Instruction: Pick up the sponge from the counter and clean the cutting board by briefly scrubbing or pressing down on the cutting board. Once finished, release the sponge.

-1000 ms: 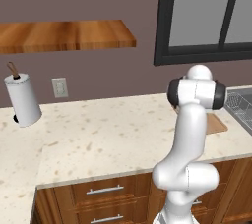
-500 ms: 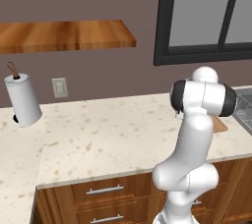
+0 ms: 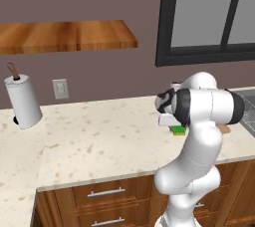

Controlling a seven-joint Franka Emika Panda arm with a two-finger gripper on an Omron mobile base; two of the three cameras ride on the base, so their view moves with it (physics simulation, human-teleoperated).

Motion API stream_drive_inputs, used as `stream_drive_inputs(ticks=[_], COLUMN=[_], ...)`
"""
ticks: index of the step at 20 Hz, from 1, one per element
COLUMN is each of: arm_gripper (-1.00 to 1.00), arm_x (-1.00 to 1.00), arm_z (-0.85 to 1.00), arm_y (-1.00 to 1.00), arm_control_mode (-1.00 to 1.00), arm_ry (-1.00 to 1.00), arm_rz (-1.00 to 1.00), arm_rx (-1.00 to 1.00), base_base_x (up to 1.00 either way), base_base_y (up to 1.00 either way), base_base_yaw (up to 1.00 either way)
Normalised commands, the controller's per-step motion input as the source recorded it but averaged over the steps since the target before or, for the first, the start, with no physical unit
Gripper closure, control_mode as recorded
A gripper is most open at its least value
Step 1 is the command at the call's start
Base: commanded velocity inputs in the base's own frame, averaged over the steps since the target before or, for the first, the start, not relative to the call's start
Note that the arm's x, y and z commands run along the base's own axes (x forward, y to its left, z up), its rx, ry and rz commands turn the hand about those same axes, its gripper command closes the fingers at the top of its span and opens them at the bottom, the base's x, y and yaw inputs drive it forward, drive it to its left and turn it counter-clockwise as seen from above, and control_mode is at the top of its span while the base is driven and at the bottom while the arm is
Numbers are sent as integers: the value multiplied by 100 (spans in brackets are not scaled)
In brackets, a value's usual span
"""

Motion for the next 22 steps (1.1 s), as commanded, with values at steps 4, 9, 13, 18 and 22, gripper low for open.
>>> stream_drive_inputs(ticks=[4, 9, 13, 18, 22], arm_gripper=[100, 100, 100, -100, -100], arm_x=[0, 0, 0, 0, 0], arm_z=[0, 0, 0, 0, 0], arm_y=[47, 7, 0, 0, 0], arm_control_mode=[-100, -100, -100, -100, -100], arm_ry=[0, 0, 0, 0, 0], arm_rz=[7, 5, 3, 0, 0], arm_rx=[0, 0, 0, 0, 0], base_base_x=[0, 0, 0, 0, 0], base_base_y=[0, 0, 0, 0, 0], base_base_yaw=[0, 0, 0, 0, 0])
